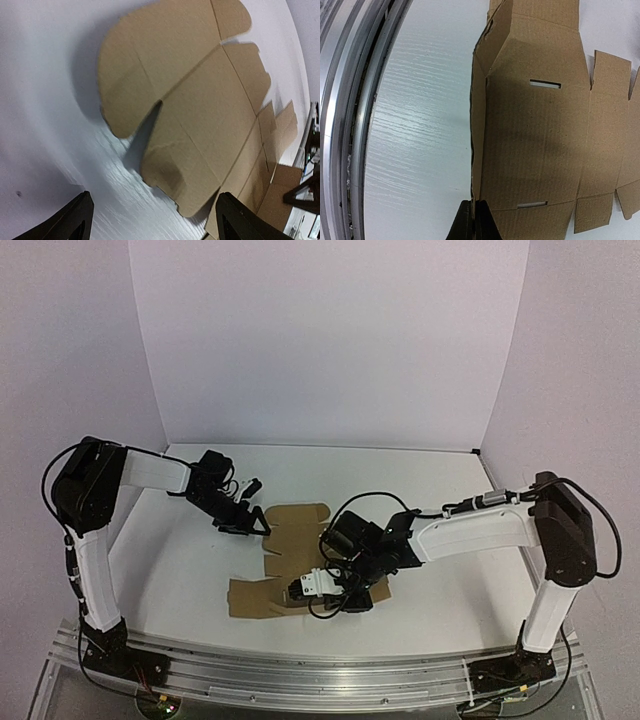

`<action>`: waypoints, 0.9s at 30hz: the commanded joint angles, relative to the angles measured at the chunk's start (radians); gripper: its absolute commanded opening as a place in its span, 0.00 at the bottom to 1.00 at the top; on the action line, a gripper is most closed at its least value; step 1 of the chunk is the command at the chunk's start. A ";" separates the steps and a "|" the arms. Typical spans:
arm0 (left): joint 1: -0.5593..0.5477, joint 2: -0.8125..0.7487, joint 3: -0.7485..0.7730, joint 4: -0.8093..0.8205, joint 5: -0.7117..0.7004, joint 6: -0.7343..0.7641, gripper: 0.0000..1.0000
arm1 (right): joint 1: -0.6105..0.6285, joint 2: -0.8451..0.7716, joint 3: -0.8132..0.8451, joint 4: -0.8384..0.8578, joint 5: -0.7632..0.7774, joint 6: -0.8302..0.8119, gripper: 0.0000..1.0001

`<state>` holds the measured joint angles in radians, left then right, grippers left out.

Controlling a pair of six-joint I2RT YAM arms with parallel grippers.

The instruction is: Fold the paper box

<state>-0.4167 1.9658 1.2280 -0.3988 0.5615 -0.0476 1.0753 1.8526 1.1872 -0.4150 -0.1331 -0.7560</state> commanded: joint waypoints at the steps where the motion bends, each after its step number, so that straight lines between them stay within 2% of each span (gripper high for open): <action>1: 0.026 0.048 0.074 0.050 0.000 -0.061 0.86 | 0.014 -0.052 -0.017 -0.019 -0.016 0.024 0.00; 5: 0.005 0.091 0.077 0.034 0.127 -0.070 0.71 | 0.018 -0.054 -0.022 -0.018 0.004 0.028 0.00; 15: -0.014 0.091 0.043 0.008 0.225 -0.064 0.49 | 0.018 -0.025 0.008 -0.016 0.034 0.021 0.00; 21: -0.022 0.084 0.035 0.035 0.273 -0.060 0.26 | 0.018 -0.010 0.020 -0.016 0.043 0.022 0.00; 27: -0.023 0.082 0.032 0.075 0.314 -0.050 0.10 | 0.018 -0.014 0.017 -0.016 0.054 0.018 0.00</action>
<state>-0.4333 2.0506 1.2675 -0.3633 0.8169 -0.1073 1.0885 1.8378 1.1759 -0.4207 -0.0844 -0.7427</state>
